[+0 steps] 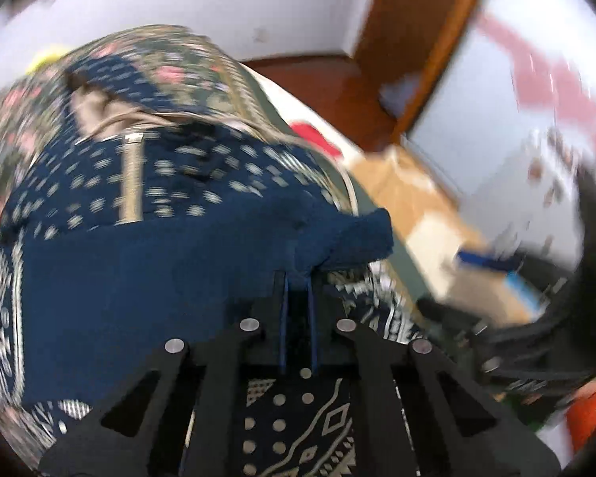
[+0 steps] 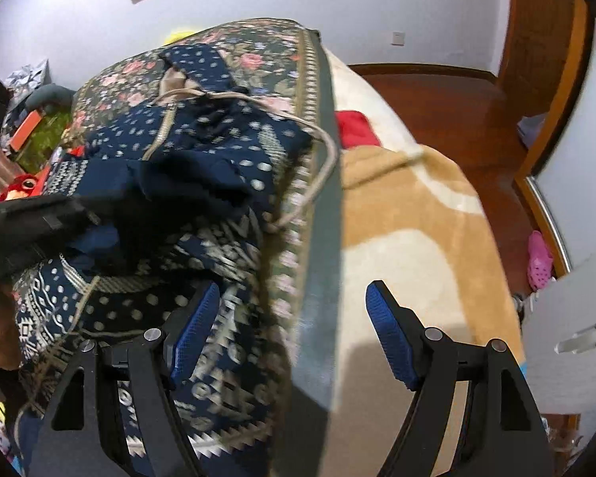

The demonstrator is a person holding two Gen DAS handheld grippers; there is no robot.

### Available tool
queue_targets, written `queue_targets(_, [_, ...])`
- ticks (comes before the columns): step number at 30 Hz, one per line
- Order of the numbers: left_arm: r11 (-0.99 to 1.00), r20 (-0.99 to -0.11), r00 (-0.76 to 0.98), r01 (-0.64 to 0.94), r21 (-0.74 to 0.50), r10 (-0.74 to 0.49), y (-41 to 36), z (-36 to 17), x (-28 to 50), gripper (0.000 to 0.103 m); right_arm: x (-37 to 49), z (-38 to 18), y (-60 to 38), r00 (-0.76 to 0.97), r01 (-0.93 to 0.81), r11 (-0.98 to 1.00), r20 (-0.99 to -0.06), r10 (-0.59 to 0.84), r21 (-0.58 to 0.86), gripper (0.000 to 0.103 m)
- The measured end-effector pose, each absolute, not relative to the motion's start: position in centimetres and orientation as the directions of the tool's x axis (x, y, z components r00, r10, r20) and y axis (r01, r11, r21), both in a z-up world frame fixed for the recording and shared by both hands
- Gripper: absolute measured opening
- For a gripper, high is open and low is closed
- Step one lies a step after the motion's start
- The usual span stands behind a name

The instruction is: Fold large clothes

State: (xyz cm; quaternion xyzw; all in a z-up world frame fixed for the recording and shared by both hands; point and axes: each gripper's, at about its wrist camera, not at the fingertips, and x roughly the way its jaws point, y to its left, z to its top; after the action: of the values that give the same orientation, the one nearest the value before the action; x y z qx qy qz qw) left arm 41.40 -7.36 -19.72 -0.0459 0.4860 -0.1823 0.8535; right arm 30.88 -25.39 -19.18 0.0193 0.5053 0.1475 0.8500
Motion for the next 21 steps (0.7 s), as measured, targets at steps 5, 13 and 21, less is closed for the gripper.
queue_targets(5, [0.973,-0.761,0.606,0.145,-0.181,-0.231,-2.0,-15.6,40.1,0.007,31.7,-19.9,-22.6,0.391,-0.298,0.941,-0.878,0.275,0.162,0.073])
queue_targets(13, [0.991,-0.694,0.718,-0.051,-0.126,-0.051,7.9,-11.7,38.1,0.007,32.0,-23.2,-18.8,0.337,-0.401,0.914,-0.918,0.208,0.06,0.073])
queue_targets(21, [0.969,-0.694,0.716,-0.216,-0.124,0.071,15.6,-13.0,35.8,0.007,33.9,-21.6,-21.6,0.477,-0.233,0.971,-0.876,0.069,-0.05,0.073])
